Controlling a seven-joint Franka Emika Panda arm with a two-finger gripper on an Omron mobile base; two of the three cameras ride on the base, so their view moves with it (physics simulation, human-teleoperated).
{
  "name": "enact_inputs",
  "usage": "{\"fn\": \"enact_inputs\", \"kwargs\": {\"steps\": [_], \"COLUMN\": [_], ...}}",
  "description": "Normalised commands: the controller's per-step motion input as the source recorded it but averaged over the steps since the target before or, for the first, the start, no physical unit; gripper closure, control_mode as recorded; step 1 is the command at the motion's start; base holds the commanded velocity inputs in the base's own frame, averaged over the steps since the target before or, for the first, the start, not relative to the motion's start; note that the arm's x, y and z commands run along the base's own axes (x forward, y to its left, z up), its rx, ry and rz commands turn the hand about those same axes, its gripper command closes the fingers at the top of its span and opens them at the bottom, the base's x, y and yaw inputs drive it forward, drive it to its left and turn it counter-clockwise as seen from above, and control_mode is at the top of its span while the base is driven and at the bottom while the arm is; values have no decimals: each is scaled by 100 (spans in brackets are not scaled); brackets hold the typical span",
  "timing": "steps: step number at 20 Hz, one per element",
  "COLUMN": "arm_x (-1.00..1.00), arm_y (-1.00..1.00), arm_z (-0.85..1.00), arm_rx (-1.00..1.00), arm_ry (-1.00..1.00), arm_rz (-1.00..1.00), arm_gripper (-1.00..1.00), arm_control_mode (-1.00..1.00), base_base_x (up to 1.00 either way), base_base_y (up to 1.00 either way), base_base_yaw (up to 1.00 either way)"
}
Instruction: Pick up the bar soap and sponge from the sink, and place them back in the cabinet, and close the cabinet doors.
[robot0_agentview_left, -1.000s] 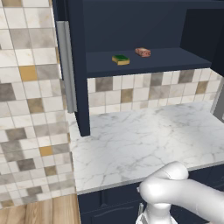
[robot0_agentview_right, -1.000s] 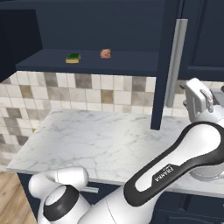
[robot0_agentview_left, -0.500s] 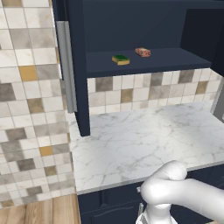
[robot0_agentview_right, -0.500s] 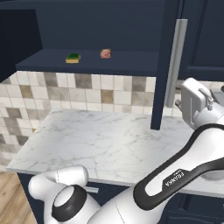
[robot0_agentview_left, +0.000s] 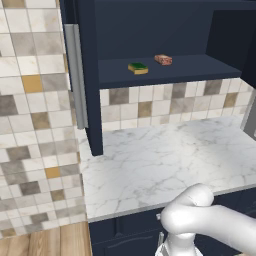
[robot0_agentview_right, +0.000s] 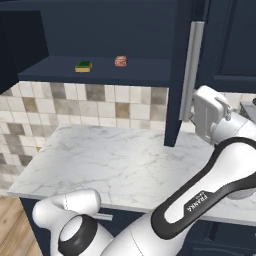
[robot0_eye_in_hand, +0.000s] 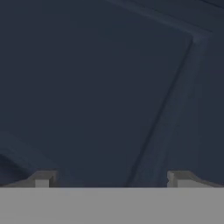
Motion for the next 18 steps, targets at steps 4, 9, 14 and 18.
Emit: {"fn": "enact_inputs", "kwargs": {"steps": [4,9,14,18], "arm_x": [-1,0,4,7], "arm_y": [34,53,66,65], "arm_z": [0,0,6,7], "arm_rx": [0,-1,-1,-1], "arm_ry": [0,0,0,0], "arm_rz": [10,4,0,0], "arm_gripper": [-100,-100,-100,-100], "arm_control_mode": [-100,-100,-100,-100], "base_base_x": [0,0,0,0], "base_base_y": [0,0,0,0], "base_base_yaw": [0,0,0,0]}}
